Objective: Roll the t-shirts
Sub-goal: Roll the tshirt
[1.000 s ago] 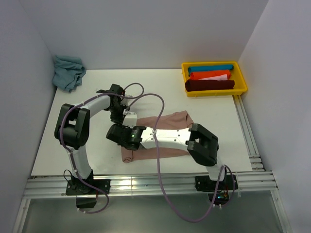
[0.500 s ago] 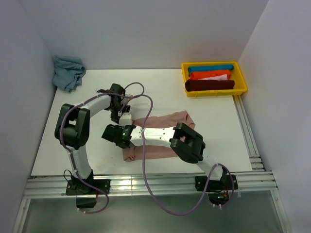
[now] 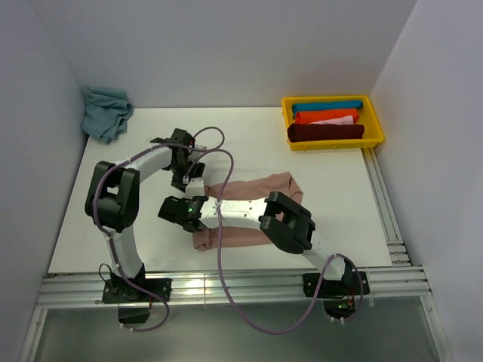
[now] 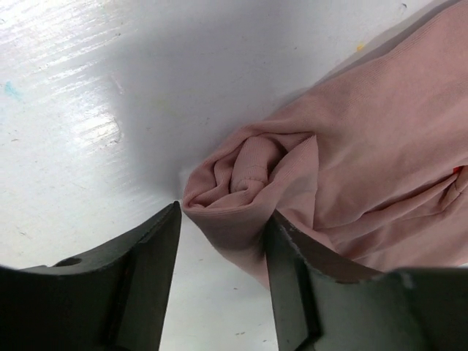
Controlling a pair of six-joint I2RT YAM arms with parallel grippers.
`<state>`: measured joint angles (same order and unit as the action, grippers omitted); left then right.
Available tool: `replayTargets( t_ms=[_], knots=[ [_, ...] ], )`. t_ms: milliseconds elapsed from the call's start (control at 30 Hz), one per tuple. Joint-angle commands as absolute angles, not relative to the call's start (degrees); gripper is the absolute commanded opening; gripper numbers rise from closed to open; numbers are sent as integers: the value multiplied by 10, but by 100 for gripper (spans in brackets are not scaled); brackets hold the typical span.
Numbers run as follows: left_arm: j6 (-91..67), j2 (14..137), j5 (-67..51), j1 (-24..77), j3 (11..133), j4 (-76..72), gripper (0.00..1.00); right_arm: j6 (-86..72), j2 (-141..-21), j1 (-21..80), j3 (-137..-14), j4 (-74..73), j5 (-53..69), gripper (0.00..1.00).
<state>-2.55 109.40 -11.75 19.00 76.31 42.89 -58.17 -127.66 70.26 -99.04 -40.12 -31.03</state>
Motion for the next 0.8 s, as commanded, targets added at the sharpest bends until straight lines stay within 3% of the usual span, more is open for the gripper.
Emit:
replayTargets(
  t_ms=[0, 200, 467, 767],
  knots=[
    [-22, 1084, -126, 192, 788, 420, 56, -592, -1297, 708, -984, -425, -287, 38],
    [-19, 1066, -156, 181, 823, 432, 65, -582, -1231, 691, -882, -302, -236, 16],
    [-8, 1034, -256, 118, 874, 474, 70, -609, -1106, 609, -624, 188, 17, 14],
    [28, 1012, -278, 102, 779, 447, 69, -729, -1129, 565, -522, 430, 78, 15]
  ],
)
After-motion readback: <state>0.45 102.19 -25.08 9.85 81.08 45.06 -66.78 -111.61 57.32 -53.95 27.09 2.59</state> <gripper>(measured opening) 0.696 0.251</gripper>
